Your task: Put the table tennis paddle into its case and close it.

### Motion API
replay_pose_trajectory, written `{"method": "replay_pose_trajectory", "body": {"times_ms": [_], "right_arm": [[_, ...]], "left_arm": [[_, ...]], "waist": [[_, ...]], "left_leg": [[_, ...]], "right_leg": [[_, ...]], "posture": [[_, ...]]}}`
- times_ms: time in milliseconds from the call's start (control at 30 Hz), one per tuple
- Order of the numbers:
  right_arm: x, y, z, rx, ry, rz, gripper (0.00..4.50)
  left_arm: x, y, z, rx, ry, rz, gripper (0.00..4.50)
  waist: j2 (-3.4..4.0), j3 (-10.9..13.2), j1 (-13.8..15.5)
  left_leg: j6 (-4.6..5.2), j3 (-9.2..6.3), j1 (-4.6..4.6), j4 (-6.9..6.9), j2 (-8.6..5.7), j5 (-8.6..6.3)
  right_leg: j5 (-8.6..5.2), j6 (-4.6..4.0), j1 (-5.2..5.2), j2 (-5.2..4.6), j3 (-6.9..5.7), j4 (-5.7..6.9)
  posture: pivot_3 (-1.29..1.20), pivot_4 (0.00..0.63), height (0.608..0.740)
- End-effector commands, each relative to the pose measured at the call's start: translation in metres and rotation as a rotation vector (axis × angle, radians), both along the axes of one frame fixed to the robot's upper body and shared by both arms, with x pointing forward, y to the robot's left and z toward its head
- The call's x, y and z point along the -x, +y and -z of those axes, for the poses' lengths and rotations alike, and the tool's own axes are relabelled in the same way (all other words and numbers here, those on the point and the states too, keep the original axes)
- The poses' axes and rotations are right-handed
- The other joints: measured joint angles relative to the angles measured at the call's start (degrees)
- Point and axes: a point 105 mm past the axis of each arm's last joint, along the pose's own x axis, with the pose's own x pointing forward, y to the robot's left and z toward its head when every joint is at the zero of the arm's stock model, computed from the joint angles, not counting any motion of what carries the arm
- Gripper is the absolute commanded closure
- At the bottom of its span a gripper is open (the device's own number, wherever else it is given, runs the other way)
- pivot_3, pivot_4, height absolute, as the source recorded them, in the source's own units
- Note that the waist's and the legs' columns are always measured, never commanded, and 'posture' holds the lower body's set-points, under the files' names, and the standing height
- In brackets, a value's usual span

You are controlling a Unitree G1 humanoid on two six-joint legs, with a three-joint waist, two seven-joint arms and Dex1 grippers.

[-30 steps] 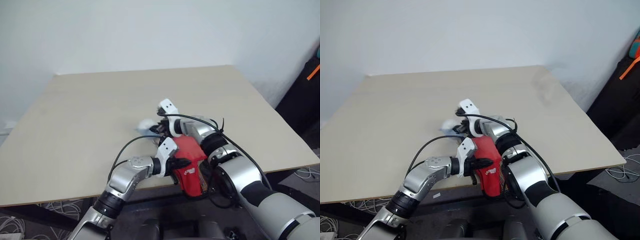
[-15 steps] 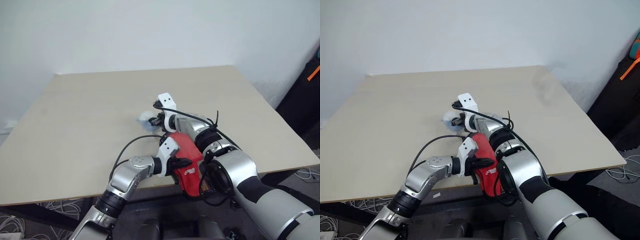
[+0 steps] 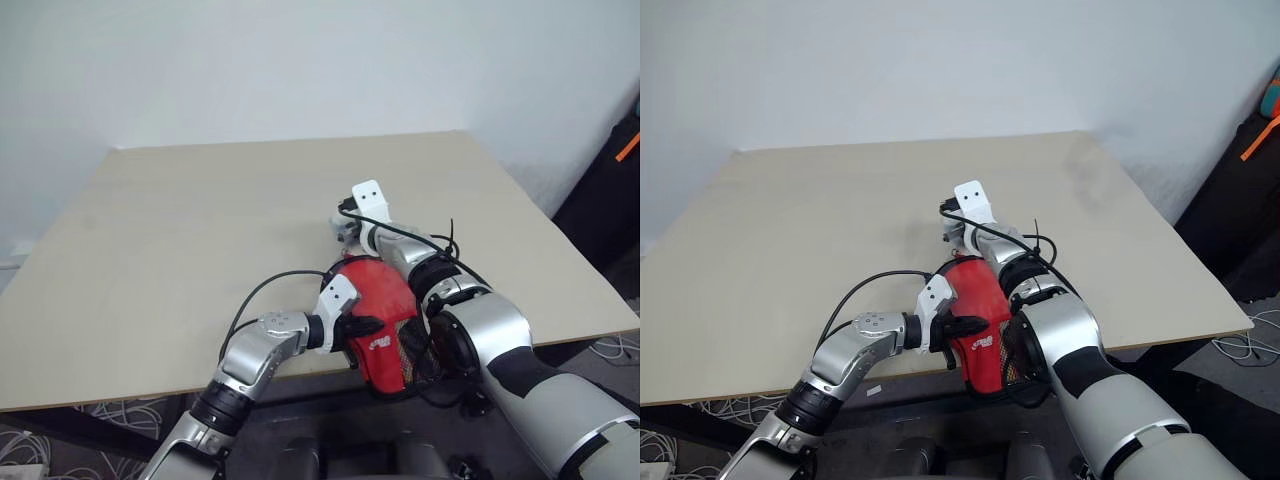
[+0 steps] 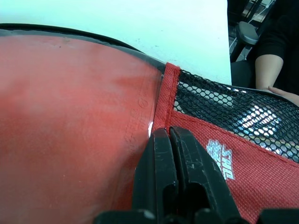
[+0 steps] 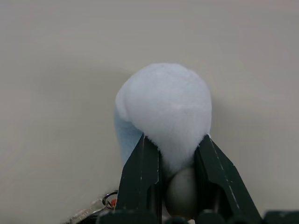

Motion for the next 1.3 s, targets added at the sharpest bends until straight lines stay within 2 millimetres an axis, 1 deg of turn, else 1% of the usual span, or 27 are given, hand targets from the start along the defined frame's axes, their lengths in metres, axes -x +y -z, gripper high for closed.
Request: {"method": "replay_pose_trajectory", "body": {"times_ms": [33, 133, 267, 500, 633, 767, 833, 1033, 1133, 1300], "right_arm": [[-0.013, -0.022, -0.024, 0.038, -0.100, 0.040, 4.12], [-0.015, -0.041, -0.021, 0.056, -0.093, 0.069, 4.12], [-0.016, -0.072, -0.015, 0.077, -0.077, 0.109, 4.12], [-0.011, -0.119, -0.010, 0.103, -0.060, 0.143, 4.12], [0.002, -0.144, -0.012, 0.112, -0.054, 0.142, 4.12], [0.024, -0.167, -0.018, 0.110, -0.045, 0.158, 4.12], [0.035, -0.175, -0.020, 0.111, -0.037, 0.163, 4.12], [0.072, -0.186, -0.023, 0.097, 0.008, 0.133, 4.12], [0.088, -0.182, -0.023, 0.078, 0.048, 0.085, 4.12], [0.117, -0.172, -0.023, 0.085, 0.100, -0.049, 4.12]], "left_arm": [[0.002, 0.004, 0.011, -0.045, 0.026, -0.013, 4.50], [0.002, 0.004, 0.011, -0.045, 0.029, -0.013, 4.50], [0.003, 0.002, 0.011, -0.041, 0.033, -0.011, 4.50], [0.004, -0.001, 0.012, -0.032, 0.038, -0.004, 4.50], [0.004, -0.003, 0.012, -0.029, 0.042, -0.002, 4.50], [0.005, -0.002, 0.013, -0.030, 0.046, -0.004, 4.50], [0.005, -0.003, 0.013, -0.028, 0.050, -0.002, 4.50], [0.007, -0.005, 0.015, -0.028, 0.059, 0.012, 4.50], [0.007, -0.005, 0.016, -0.030, 0.062, 0.016, 4.50], [0.005, -0.006, 0.016, -0.031, 0.062, 0.024, 4.50]], "waist": [[0.01, 0.0, 0.0], [0.03, 0.0, 0.0], [0.04, 0.0, 0.0], [0.17, -0.1, 0.0], [0.19, -0.1, 0.4], [0.22, -0.1, 0.5], [0.24, -0.1, 0.4], [0.25, -0.1, 0.6], [0.25, -0.1, 0.8], [0.23, -0.1, 1.8]], "left_leg": [[0.00, 0.00, 0.00, 0.00, 0.00, 0.00], [0.00, 0.00, 0.00, 0.00, 0.00, 0.00], [0.01, 0.01, 0.00, 0.01, 0.00, 0.00], [0.02, 0.05, 0.00, 0.02, -0.01, 0.00], [0.03, 0.06, -0.02, 0.07, -0.02, 0.00], [0.03, 0.06, -0.04, 0.11, -0.03, 0.00], [0.03, 0.07, -0.04, 0.11, -0.03, 0.00], [0.07, 0.11, -0.04, 0.15, 0.00, -0.03], [0.10, 0.13, -0.05, 0.18, 0.01, -0.04], [0.13, 0.20, -0.05, 0.21, 0.04, -0.06]], "right_leg": [[0.00, 0.00, 0.00, 0.00, 0.00, 0.00], [0.00, 0.00, 0.01, 0.00, 0.00, 0.00], [0.00, 0.00, 0.05, -0.01, 0.01, -0.02], [0.00, 0.00, 0.07, -0.01, 0.03, -0.04], [0.00, 0.00, 0.10, -0.02, 0.04, -0.06], [0.00, 0.01, 0.12, -0.03, 0.05, -0.06], [-0.03, 0.06, 0.11, -0.03, 0.05, -0.06], [-0.17, 0.27, 0.14, -0.04, 0.06, -0.10], [-0.18, 0.29, 0.15, -0.04, 0.05, -0.11], [-0.20, 0.31, 0.15, -0.04, 0.07, -0.13]], "posture": [[0.00, 0.000, 0.698], [0.00, 0.000, 0.698], [0.00, 0.000, 0.698], [0.00, 0.000, 0.698], [0.00, 0.000, 0.698], [0.00, 0.000, 0.698], [0.00, 0.000, 0.698], [0.00, 0.000, 0.698], [0.00, 0.000, 0.698], [0.00, 0.000, 0.698]]}}
